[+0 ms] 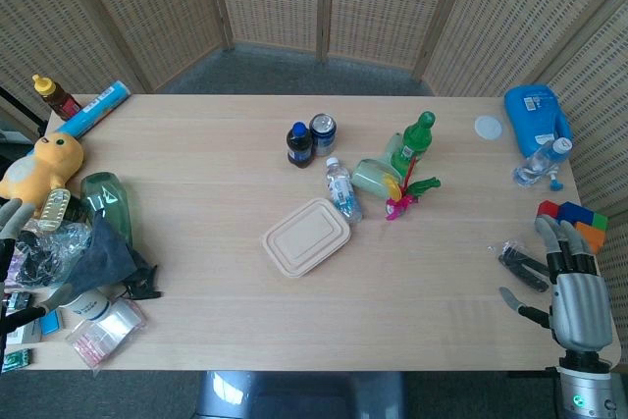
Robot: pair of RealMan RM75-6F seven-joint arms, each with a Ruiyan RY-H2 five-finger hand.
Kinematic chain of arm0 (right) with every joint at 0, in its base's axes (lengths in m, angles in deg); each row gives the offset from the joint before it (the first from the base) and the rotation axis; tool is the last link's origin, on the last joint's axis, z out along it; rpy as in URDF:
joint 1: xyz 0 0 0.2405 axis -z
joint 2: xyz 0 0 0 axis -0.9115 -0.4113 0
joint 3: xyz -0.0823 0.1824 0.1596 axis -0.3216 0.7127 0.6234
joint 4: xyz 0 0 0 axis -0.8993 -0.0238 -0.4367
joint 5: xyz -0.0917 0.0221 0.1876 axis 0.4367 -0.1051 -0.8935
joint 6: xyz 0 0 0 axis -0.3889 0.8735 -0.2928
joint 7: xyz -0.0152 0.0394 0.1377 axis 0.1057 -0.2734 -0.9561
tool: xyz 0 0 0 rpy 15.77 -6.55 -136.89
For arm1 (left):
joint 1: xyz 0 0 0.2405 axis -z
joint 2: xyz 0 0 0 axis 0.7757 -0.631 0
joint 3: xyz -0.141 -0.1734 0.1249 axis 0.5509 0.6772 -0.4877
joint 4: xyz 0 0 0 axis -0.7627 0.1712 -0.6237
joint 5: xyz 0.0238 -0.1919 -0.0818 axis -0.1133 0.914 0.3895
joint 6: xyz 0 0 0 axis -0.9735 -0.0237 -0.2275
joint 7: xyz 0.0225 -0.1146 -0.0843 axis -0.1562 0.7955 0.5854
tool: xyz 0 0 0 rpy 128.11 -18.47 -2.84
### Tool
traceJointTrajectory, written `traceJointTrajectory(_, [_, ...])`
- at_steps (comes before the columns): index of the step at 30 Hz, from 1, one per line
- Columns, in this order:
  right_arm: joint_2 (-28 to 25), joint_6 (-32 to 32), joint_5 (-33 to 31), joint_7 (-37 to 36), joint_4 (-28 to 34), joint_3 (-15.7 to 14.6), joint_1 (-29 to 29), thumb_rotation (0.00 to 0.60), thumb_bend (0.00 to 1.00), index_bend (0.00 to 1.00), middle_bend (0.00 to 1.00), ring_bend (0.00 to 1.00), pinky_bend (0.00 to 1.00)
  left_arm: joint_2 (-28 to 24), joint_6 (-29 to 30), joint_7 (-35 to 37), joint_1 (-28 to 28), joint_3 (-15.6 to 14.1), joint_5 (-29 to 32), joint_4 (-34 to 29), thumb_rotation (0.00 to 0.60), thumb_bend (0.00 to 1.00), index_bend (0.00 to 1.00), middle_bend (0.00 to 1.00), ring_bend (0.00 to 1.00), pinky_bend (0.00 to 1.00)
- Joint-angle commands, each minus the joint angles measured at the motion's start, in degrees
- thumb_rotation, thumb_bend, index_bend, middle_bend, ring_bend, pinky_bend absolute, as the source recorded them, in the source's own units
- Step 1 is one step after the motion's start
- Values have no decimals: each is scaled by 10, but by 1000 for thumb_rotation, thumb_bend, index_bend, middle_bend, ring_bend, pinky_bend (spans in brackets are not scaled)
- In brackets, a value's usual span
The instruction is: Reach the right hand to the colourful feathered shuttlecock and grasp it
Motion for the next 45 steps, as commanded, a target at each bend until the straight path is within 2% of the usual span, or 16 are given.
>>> traceJointTrajectory(1, [2,2,1,3,-1,-1,0,600,0,0,0,0,0,0,1,-1,0,0,0,0,600,0,0,0,0,0])
traceJointTrajectory(12, [3,18,-2,-3,11,-2,-6,600,0,0,0,0,0,1,-1,-1,-1,0,2,-1,600,0,0,0,0,0])
traceJointTrajectory(17, [8,63,-26,-49,48,-2,-24,600,0,0,0,0,0,1,-4,0,0,1,6,0,600,0,0,0,0,0])
traceJointTrajectory(25, [28,175,-124,-73,56,28,-80,599,0,0,0,0,0,-1,-2,4,1,5,14,1,600,0,0,0,0,0])
traceJointTrajectory(28, [37,210,-170,-55,58,41,-102,534,0,0,0,0,0,0,-5,3,2,4,14,2,600,0,0,0,0,0])
traceJointTrajectory(31, [64,235,-213,-45,46,57,-125,526,0,0,0,0,0,0,-5,2,2,3,12,2,600,0,0,0,0,0])
traceJointTrajectory(36, [83,297,-288,-69,43,86,-162,508,0,0,0,0,0,2,-3,1,1,4,12,3,600,0,0,0,0,0])
traceJointTrajectory(45, [125,344,-378,-55,-20,120,-221,488,0,0,0,0,0,3,-3,-3,1,3,10,4,600,0,0,0,0,0])
